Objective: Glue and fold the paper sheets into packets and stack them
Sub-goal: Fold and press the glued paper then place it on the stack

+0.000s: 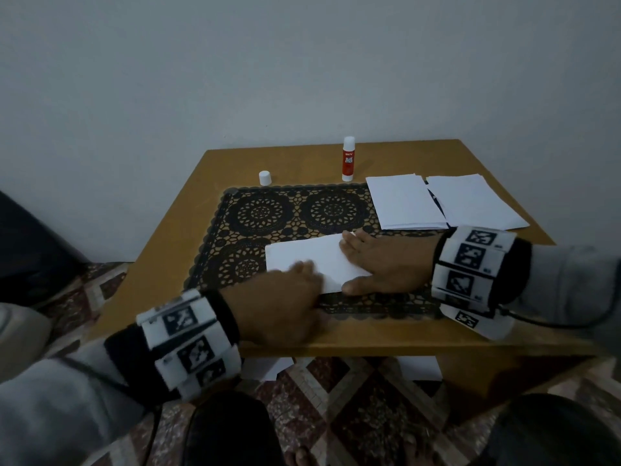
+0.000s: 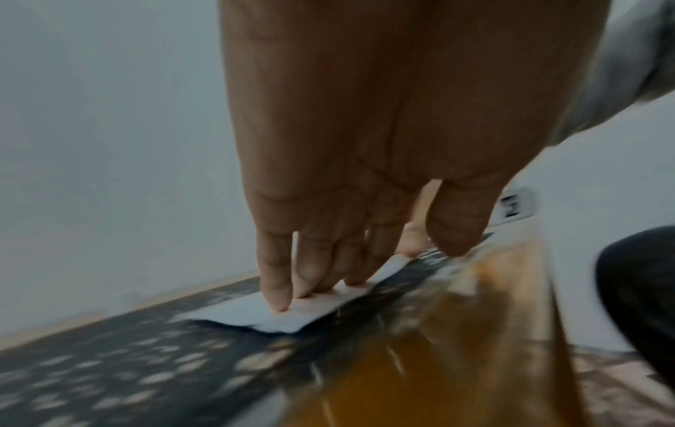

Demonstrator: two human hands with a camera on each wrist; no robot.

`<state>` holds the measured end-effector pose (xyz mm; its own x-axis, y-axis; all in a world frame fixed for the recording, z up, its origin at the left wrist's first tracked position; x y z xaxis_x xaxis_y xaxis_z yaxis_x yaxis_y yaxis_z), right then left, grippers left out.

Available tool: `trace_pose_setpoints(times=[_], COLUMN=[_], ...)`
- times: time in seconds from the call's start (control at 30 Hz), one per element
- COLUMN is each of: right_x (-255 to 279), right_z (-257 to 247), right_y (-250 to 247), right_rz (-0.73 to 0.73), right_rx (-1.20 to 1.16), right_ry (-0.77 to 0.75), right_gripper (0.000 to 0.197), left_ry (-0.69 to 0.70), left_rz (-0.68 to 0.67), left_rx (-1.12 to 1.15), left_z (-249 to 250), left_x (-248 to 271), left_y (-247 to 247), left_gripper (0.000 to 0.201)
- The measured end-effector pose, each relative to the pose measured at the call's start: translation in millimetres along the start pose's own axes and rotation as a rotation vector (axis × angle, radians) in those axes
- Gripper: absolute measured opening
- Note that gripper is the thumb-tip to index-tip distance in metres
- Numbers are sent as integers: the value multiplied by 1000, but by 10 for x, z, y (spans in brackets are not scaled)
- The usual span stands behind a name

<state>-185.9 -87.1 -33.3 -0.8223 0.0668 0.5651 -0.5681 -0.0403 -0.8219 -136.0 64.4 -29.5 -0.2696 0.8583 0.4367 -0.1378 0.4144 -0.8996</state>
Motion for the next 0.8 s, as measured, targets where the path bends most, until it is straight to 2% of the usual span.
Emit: trace_pose_setpoints(times=[0.07,0.1,0.2,0.27,0.37,0.43,0.57,0.63,0.73,0.8], right_x=[-17,-25,-45,-49,-51,-56,-49,-45,-51,-55], right_z=[7,14,31,34,38,38,46,41,34,33], right_y=[8,10,22,32,37,40,47,50,62,67], right_rz=[-10,-11,0,4,7,6,11,14,21,26], right_rx=[-7,-12,-28,-34,-34,-42,-50,-43,-36,-41], right_ry=[-7,-5,-9,-8,-8,-9,-14,-17,-16,-14], right_gripper=[89,89,86,85,86,86,87,87,87,86], left_ry=[111,124,-5,-91,-16,16,-117,-141,-13,19], left_rz=[-48,-64,-60,-90,-193,-214,-175,-175,-246,-245], left_rx=[-16,-26,-44,-76,-69,-28,-12,-2,60,111], left_z=[210,206,-34,-90,129,166,-145,-136,143,164], left_x=[94,108,70,79,157,210,174,162,166,120], left_y=[62,76,54,96,209,233,184,165,120,61], left_gripper=[72,74,75,84,93,94,95,93,95,92])
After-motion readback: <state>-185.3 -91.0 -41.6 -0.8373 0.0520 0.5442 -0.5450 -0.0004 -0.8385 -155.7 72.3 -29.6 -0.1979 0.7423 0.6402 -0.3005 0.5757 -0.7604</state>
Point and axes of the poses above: each hand's wrist, its own x-axis away from the middle knuckle, its own y-axis out of the palm, z = x × y, the point moved 4 cm from there along -x, towards the middle knuckle, and after that the axes turned 1 degree about -z, right-handed, at the moved point
